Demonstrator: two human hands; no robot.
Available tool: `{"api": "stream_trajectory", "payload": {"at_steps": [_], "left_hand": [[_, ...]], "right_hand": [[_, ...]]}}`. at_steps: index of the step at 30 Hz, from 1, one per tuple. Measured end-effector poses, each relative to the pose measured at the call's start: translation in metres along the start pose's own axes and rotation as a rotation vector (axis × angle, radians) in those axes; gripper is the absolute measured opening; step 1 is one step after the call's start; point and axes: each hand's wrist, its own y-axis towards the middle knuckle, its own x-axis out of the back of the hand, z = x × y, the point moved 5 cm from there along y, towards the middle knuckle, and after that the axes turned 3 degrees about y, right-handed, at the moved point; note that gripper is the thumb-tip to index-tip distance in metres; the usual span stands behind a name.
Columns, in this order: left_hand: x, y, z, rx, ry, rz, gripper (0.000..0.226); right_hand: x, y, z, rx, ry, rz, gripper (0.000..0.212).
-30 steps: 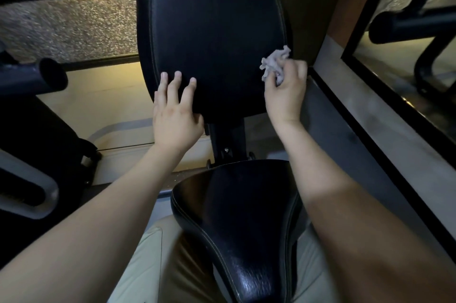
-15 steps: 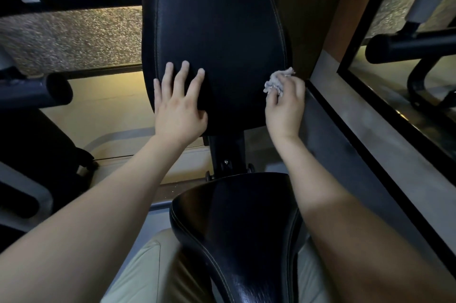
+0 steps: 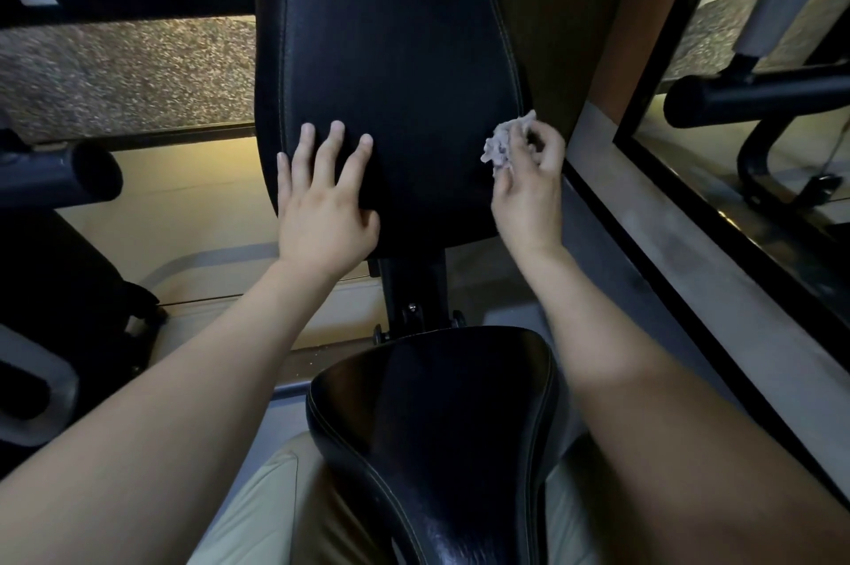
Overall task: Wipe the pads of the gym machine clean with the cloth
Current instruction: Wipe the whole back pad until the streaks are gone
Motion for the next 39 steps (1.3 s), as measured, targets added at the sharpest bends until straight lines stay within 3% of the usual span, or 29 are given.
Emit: {"api": "stream_trajectory", "payload": {"at_steps": [10,18,23,29,35,39], "left_hand": [[0.006,0.000,0.006,-0.033,0.037,0.044,0.090],[0.015,0.010,0.008,-0.066,0.112,0.012,0.073],[0.027,0.023,0.010,-0.097,0.135,0.033,0.062],[0.024,0.017,0.012,-0.098,0.113,0.016,0.066],[0.028,0.017,0.013,-0.111,0.090,0.065,0.067],[0.051,0.037,0.020,-0.053,-0.040,-0.038,0.062]], "right_hand": [[0.014,0.121,0.017,-0.097,-0.001,-0.094,0.041],[0.011,0.100,0.007,-0.196,0.054,-0.119,0.043],[0.009,0.170,0.046,-0.060,-0.008,-0.085,0.045],[0.014,0.104,0.031,-0.025,-0.013,-0.119,0.043],[0.010,0.163,0.060,0.036,0.009,-0.132,0.042],[0.000,0.128,0.074,0.200,-0.034,-0.105,0.040]]}}
